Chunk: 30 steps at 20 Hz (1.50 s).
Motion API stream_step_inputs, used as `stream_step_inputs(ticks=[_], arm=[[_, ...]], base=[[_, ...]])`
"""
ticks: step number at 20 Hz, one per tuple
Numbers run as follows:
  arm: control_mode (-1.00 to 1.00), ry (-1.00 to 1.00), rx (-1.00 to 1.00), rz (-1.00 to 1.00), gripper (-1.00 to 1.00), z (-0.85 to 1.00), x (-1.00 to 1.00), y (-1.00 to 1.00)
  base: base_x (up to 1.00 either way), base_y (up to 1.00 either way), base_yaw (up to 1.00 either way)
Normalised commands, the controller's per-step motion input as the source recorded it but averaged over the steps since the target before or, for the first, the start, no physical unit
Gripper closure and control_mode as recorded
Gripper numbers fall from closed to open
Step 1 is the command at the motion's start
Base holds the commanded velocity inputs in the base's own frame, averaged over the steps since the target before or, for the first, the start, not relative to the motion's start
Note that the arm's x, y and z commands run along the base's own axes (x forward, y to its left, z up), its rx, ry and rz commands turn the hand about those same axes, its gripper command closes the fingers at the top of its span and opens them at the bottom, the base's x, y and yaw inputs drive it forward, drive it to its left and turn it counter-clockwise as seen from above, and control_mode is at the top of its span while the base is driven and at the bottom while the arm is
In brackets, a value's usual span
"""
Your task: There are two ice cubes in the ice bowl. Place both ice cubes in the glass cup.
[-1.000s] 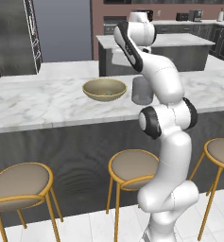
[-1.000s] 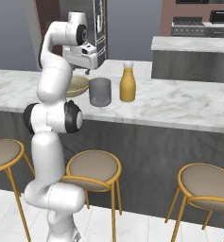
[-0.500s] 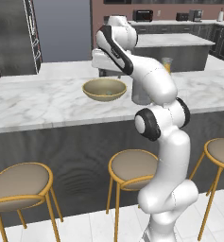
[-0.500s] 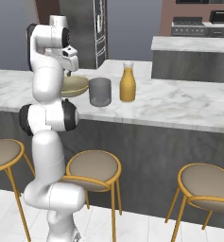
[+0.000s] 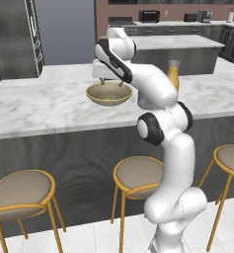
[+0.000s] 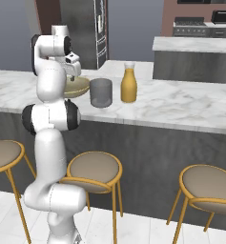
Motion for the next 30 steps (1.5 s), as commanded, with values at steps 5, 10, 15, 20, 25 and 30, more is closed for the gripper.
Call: stream_step_inputs(ticks=[5, 10, 15, 20, 25, 30], arm=[[-1.0, 0.09, 0.0, 0.07, -1.0, -0.34, 0.15, -0.01], [-1.0, 0.04, 0.0, 0.11, -1.0, -0.36, 0.04, -0.2], [-1.0, 0.0, 0.0, 0.14, -1.0, -0.27, 0.0, -0.2], [-1.0, 0.0, 0.0, 0.08, -1.0, -0.26, 0.05, 0.0], [-1.0, 0.0, 0.0, 0.06, -1.0, -0.31, 0.16, 0.0], [-1.0, 0.0, 0.0, 0.01, -1.0, -0.14, 0.27, 0.0]], base=[[0.0, 0.0, 0.0], [0.0, 0.0, 0.0], [0.0, 0.0, 0.0], [0.0, 0.0, 0.0], [0.0, 0.0, 0.0], [0.0, 0.0, 0.0]])
